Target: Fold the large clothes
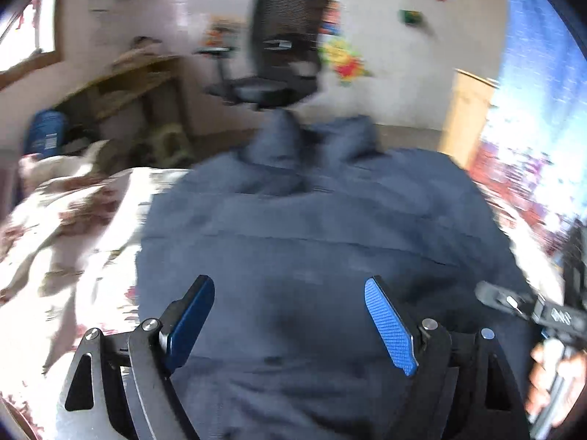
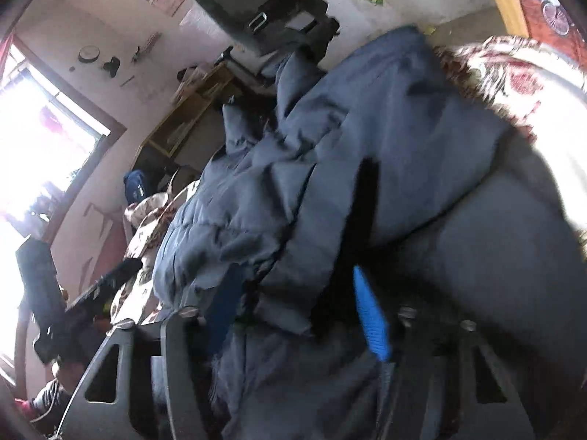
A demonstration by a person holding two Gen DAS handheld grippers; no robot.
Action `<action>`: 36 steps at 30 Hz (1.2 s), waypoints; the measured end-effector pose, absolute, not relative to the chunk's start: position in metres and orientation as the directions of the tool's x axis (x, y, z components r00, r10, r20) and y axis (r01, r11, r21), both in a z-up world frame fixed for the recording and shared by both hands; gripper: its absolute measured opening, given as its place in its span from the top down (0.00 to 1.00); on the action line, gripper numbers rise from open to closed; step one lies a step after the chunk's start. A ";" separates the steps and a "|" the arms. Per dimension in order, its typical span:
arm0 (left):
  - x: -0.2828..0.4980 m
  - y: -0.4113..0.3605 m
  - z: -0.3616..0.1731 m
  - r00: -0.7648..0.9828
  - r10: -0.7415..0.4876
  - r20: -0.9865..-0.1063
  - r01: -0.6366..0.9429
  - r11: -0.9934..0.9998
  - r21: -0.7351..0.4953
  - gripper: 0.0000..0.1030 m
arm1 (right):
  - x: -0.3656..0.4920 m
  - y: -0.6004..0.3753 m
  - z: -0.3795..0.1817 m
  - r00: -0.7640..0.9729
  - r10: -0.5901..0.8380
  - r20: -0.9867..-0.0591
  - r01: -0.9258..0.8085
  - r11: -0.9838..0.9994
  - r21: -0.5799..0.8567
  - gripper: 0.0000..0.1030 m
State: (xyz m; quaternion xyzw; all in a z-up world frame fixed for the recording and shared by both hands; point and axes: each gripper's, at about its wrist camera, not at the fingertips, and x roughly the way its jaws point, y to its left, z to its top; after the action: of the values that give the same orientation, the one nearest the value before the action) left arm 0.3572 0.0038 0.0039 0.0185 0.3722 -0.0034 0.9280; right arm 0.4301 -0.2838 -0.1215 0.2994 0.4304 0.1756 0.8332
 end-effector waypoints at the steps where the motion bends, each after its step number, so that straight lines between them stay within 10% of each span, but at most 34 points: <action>1: 0.357 0.012 0.005 0.725 0.036 -0.688 -0.011 0.999 0.040 0.20 | 0.427 -0.283 -0.121 0.571 0.532 -0.625 -0.028 0.773 0.633 0.68; 2: 0.358 0.024 0.007 0.723 0.074 -0.687 -0.057 0.997 0.047 0.20 | 0.422 -0.283 -0.119 0.578 0.509 -0.638 -0.020 0.790 0.612 0.86; 5: 0.358 0.052 0.008 0.707 0.121 -0.697 -0.136 0.990 0.035 0.20 | 0.420 -0.286 -0.112 0.609 0.509 -0.608 -0.019 0.776 0.630 0.96; 14: 0.353 0.088 0.004 0.691 0.159 -0.705 -0.206 0.978 0.019 0.20 | 0.395 -0.310 -0.041 0.815 0.313 -0.488 -0.047 0.875 0.482 0.97; 22: 0.375 0.064 -0.023 0.655 0.116 -0.747 -0.102 0.993 0.065 0.20 | 0.407 -0.329 -0.065 0.761 0.225 -0.608 0.057 0.911 0.408 0.97; 27: 0.381 0.045 -0.025 0.685 0.045 -0.727 -0.024 0.999 0.039 0.20 | 0.400 -0.325 -0.055 0.792 0.155 -0.591 0.046 0.949 0.311 0.94; 31: 0.384 0.029 -0.026 0.697 -0.022 -0.717 0.041 0.999 0.009 0.20 | 0.395 -0.318 -0.044 0.819 0.195 -0.540 -0.027 0.953 0.303 0.60; 36: 0.396 0.009 -0.040 0.668 -0.068 -0.741 0.099 0.995 -0.002 0.20 | 0.396 -0.300 -0.046 0.795 0.245 -0.554 -0.117 0.959 0.257 0.59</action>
State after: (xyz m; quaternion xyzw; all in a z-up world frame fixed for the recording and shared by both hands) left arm 0.3962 0.0089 -0.0405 0.0193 0.4051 -0.0456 0.9129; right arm 0.3956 -0.2996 -0.0458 0.1052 0.3051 0.0961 0.9416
